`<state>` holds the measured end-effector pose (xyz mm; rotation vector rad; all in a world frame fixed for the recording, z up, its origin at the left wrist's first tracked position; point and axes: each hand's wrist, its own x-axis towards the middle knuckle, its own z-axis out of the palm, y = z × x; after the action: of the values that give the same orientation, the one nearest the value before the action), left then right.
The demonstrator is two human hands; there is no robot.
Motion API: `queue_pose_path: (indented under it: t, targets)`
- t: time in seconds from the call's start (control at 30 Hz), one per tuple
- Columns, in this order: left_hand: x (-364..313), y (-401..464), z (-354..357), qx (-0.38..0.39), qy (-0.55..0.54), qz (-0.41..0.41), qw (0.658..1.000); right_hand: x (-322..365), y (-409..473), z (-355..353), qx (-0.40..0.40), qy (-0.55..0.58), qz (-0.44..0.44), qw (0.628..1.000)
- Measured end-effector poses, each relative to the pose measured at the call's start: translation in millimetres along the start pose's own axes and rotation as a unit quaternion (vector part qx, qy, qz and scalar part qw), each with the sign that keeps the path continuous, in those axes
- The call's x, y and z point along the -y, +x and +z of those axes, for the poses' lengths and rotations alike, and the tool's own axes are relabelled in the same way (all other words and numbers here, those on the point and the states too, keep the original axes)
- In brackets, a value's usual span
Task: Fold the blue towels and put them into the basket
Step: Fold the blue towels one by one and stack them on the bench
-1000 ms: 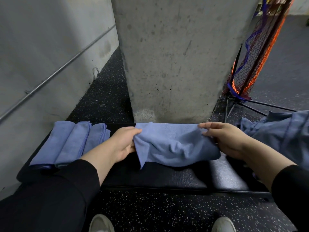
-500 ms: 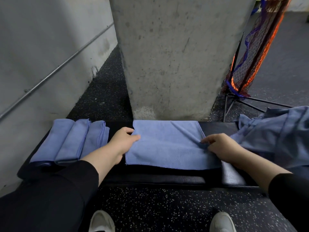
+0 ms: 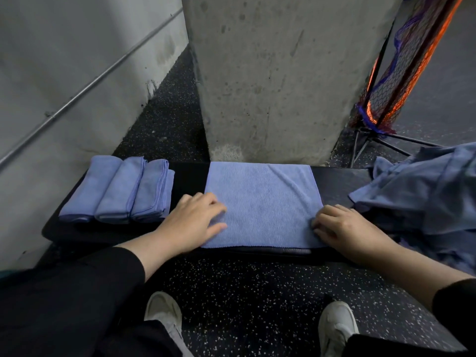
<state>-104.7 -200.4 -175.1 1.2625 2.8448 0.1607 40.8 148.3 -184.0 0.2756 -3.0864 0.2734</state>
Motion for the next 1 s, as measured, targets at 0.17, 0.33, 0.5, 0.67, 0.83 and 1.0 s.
queue_pose_path:
  t: [0.17,0.33,0.5,0.67,0.83,1.0]
  targets:
    - [12,-18,6,0.063,-0.014,0.035,0.997,-10,-15,-8,0.047,0.007,-0.038,0.998]
    - [13,-23,8,0.063,0.004,0.074,0.995,-4,-7,-6,-0.013,-0.030,-0.056,0.998]
    - [4,-15,9,0.024,0.003,0.089,0.996,7,11,-4,-0.053,0.062,0.061,0.995]
    - [-6,-3,12,-0.010,0.039,0.089,0.995,2,29,-13,-0.050,0.138,0.190,0.971]
    - [-15,14,1,-0.016,-0.140,-0.087,0.986,3,40,-13,0.019,0.096,0.174,0.980]
    - [-1,27,-16,0.046,-0.189,-0.124,0.973,0,50,-9,0.049,0.092,0.163,0.981]
